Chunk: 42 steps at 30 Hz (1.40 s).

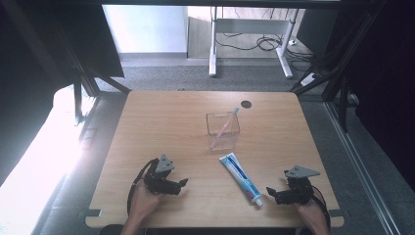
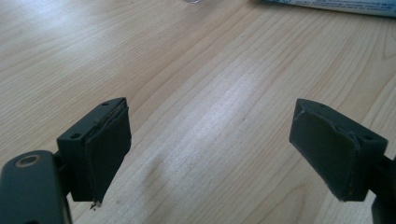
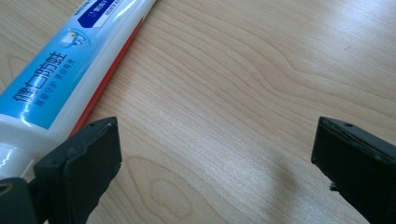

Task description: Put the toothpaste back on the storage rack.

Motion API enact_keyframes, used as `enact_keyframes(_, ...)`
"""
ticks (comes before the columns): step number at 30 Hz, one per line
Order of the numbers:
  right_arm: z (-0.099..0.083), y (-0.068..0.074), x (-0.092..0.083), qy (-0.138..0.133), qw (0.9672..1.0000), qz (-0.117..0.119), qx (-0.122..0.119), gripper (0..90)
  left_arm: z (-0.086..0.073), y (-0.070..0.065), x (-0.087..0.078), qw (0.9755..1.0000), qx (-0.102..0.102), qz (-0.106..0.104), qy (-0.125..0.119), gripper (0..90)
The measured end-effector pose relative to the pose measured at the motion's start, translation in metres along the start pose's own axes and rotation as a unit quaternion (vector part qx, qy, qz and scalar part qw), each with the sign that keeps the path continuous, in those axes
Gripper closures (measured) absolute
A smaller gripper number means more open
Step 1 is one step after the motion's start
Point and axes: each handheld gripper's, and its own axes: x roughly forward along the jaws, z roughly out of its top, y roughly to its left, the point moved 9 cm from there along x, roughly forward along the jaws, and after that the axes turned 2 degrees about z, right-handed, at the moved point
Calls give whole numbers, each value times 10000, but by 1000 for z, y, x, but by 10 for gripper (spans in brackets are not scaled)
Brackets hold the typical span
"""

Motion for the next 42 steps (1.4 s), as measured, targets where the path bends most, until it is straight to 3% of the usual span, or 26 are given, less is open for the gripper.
enact_keyframes(5,2,1,-2,97,9999,49,-11,27,-1,-3,2,9998,-1,-195,-110,132)
enact_keyframes(12,4,3,-5,200,9997,138,96,61,-1,-5,2,9998,58,-152,-123,132)
enact_keyframes(17,8,6,-9,163,9990,323,272,90,-1,-2,0,9997,-30,-155,-177,132)
enact_keyframes(24,9,11,-10,406,9986,308,125,160,0,-3,-2,9990,-128,-293,-312,132)
enact_keyframes(27,8,11,-10,478,9984,228,184,310,-1,-3,-2,9991,-130,-283,-287,134)
enact_keyframes(30,10,13,-12,461,9982,325,186,455,-2,-4,-2,9990,-160,-308,-279,134)
enact_keyframes(42,23,26,-14,447,9970,617,-106,807,-2,-4,-2,9988,-154,-343,-300,136)
